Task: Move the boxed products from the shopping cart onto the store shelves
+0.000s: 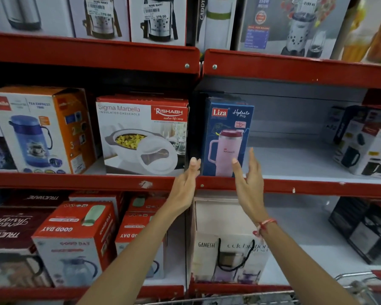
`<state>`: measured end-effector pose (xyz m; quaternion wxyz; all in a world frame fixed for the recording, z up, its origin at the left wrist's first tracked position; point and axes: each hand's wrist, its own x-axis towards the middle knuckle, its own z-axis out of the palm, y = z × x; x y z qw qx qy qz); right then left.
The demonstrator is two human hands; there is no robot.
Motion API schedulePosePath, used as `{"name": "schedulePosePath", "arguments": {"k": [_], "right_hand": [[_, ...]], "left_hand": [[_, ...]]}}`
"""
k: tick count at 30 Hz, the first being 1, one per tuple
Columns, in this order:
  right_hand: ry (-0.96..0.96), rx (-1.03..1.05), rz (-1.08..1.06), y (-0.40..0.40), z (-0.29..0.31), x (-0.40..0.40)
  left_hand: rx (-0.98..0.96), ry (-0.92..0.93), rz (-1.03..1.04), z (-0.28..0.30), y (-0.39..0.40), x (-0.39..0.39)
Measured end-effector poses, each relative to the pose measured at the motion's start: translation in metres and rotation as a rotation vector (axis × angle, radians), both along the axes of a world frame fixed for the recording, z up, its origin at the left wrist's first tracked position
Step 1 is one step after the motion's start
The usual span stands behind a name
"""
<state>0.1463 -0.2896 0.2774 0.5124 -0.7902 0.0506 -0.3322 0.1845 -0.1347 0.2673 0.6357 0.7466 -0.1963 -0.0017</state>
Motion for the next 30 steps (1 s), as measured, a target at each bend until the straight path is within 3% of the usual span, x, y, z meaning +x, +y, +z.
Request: {"name": "schedulePosePath", "arguments": {"k": [3,5,9,11,13,20,23,26,30], "right_hand": [[-0.187,-0.051,-0.062,0.036,-0.03,-0.015],[-0.152,-0.091,0.061,0.066,-0.062,-0.028],[0.326,0.074,0.468,0.121,-0.105,-0.042],[0.567,0.193,0.607,0.142,-0.119,-0.038],[0.672,0.243,0.617,0.155,-0.134,-0.03],[0.695,0.164,0.53,0.164,-0.16,-0.037],[0.679,0.124,0.549,0.164,-0.157,-0.046],[0.698,0.081,0.543,0.168,-0.155,-0.048],[0.517,-0.009,0.481,0.173,-0.108,-0.047]], "left_hand": [[-0.102,-0.074,0.159,-0.037,0.037,-0.015],[-0.047,-0.1,0.366,-0.071,0.068,-0.027],[0.1,0.02,0.641,-0.127,0.126,-0.035],[0.117,0.159,0.602,-0.136,0.141,-0.036],[0.084,0.331,0.52,-0.142,0.148,-0.037],[0.103,0.408,0.444,-0.146,0.165,-0.055],[0.109,0.379,0.407,-0.14,0.165,-0.067],[0.242,0.338,0.385,-0.146,0.169,-0.069],[0.493,0.007,0.494,-0.119,0.171,-0.065]]}}
